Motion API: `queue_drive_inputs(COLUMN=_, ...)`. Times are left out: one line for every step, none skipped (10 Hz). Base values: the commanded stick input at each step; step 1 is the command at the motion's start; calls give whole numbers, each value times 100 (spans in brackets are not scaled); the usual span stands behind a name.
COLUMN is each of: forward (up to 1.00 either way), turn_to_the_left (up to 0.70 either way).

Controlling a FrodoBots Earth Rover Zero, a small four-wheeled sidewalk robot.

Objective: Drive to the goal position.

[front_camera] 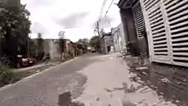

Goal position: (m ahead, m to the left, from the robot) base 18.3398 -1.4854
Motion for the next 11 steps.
queue_drive_inputs(forward=50, turn_to_the_left=0)
queue_drive_inputs(forward=50, turn_to_the_left=0)
queue_drive_inputs(forward=50, turn_to_the_left=0)
queue_drive_inputs(forward=50, turn_to_the_left=0)
queue_drive_inputs(forward=50, turn_to_the_left=0)
queue_drive_inputs(forward=50, turn_to_the_left=0)
queue_drive_inputs(forward=50, turn_to_the_left=0)
queue_drive_inputs(forward=50, turn_to_the_left=0)
queue_drive_inputs(forward=50, turn_to_the_left=0)
queue_drive_inputs(forward=50, turn_to_the_left=0)
queue_drive_inputs(forward=50, turn_to_the_left=0)
